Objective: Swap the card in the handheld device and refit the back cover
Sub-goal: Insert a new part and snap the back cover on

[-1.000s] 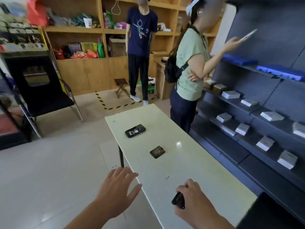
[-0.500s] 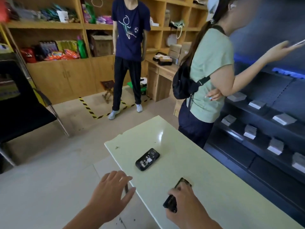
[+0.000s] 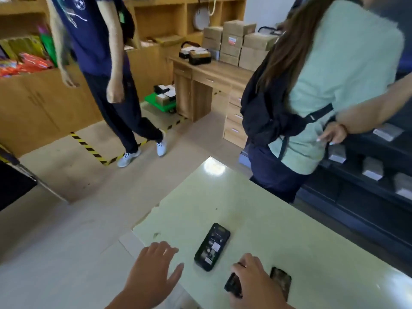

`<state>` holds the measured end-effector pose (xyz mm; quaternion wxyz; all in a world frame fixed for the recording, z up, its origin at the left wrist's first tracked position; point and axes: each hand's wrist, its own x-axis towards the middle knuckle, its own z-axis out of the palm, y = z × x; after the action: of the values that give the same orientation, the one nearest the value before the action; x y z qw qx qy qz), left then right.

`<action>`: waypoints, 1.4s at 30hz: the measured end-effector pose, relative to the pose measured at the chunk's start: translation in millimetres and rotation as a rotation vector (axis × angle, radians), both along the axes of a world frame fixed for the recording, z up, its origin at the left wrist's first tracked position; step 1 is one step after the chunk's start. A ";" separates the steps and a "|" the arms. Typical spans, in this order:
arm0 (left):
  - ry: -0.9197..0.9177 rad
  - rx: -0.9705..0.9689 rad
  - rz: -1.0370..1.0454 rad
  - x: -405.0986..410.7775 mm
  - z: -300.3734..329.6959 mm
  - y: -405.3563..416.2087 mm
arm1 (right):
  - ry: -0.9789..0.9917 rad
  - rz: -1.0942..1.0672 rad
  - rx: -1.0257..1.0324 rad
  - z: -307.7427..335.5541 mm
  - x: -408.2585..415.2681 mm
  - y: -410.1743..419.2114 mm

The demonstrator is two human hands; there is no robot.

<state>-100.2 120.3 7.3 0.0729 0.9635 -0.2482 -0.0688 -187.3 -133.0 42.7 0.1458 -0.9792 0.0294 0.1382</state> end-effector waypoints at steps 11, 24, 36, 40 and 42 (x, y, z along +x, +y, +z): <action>0.329 0.096 0.146 53.9 -114.2 -144.3 | 0.028 -0.304 -0.043 -41.2 -7.6 14.4; 0.783 -0.206 0.290 75.6 -94.5 -143.3 | -0.048 -0.433 0.086 -19.5 -15.3 7.0; 1.358 -0.916 0.185 45.1 57.4 -136.1 | -0.421 -0.243 0.252 82.2 -17.4 -0.2; 1.621 -0.995 0.233 41.4 90.7 -144.4 | -0.485 -0.213 0.201 90.8 -8.6 4.6; 1.674 -1.058 0.252 39.3 102.3 -148.1 | -0.517 -0.165 0.122 93.5 -2.8 6.3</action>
<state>-60.8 -27.8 109.6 0.6510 0.4675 -0.0114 -0.5979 -190.1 -126.7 136.3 0.2181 -0.9656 0.0627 -0.1271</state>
